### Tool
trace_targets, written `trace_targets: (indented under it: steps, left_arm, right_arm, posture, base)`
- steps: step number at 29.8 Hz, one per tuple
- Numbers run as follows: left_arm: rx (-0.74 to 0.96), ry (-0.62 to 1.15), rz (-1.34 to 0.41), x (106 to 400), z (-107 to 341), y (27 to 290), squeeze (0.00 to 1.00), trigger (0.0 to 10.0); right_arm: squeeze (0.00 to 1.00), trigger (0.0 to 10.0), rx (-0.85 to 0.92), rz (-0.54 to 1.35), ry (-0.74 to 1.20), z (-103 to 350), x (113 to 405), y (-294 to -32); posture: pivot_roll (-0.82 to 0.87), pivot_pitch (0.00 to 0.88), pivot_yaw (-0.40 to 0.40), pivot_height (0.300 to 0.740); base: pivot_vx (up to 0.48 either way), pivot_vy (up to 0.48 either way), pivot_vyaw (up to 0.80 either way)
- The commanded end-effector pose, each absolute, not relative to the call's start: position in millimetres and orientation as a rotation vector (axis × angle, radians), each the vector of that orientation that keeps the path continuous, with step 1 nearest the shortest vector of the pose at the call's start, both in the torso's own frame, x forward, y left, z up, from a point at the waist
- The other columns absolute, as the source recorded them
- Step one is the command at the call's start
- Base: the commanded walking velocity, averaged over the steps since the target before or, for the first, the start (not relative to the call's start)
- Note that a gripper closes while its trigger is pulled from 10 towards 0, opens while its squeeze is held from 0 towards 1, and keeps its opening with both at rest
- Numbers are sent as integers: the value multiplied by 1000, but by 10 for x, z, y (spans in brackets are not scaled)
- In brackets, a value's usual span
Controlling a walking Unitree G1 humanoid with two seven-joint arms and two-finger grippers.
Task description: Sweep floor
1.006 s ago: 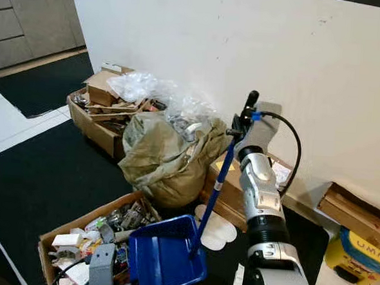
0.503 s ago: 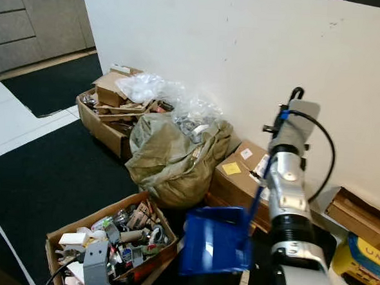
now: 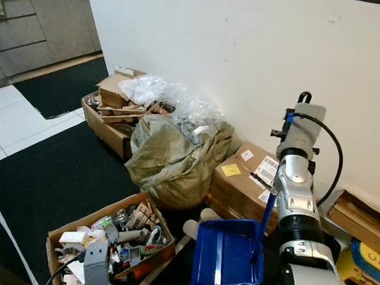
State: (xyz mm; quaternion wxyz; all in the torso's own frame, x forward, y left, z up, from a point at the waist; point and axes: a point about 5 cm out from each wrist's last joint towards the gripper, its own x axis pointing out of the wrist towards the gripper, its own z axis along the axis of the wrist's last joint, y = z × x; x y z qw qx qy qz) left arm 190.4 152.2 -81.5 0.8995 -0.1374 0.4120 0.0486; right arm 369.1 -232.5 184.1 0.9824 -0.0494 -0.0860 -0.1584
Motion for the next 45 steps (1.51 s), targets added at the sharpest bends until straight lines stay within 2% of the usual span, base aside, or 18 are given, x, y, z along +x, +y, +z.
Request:
trace_targets:
  steps: [1, 16, 32, 36, 39, 42, 45]
  left_arm:
    - [-283, 864, 103, 1865, -834, 1544, 0, 10000]
    - [-294, 871, 105, 1862, -838, 1524, 0, 10000]
    - [-305, 878, 119, 1822, -858, 1503, 0, 10000]
    - [-304, 881, 117, 1788, -872, 1501, 0, 10000]
    - [-306, 881, 110, 1737, -890, 1498, 0, 10000]
    - [-306, 881, 107, 1719, -896, 1499, 0, 10000]
    - [-298, 878, 97, 1657, -916, 1513, 0, 10000]
  right_arm:
    - [0, 10000, -115, -312, -204, 1884, 3699, -2297]
    - [0, 10000, -125, -256, -203, 1877, 3732, -2192]
    - [0, 10000, -122, -168, -195, 1800, 3796, -1955]
    - [0, 10000, -135, -241, -122, 1641, 3792, -2045]
    - [0, 10000, -153, -380, -43, 1464, 3724, -2279]
    - [0, 10000, -158, -425, -24, 1422, 3695, -2356]
    - [0, 10000, -210, -518, -63, 1412, 3608, -2543]
  posture:
    - [-43, 6, -9, 740]
    - [-40, 20, -31, 740]
    - [-22, 26, -47, 740]
    - [-16, 48, -43, 740]
    - [-5, 92, -37, 740]
    - [-4, 97, -35, 740]
    - [12, 148, -17, 740]
  base:
    - [0, -398, 0]
    - [0, -401, 0]
    - [0, 0, 0]
    - [0, 0, 0]
    - [0, 0, 0]
    - [0, 0, 0]
    - [0, 0, 0]
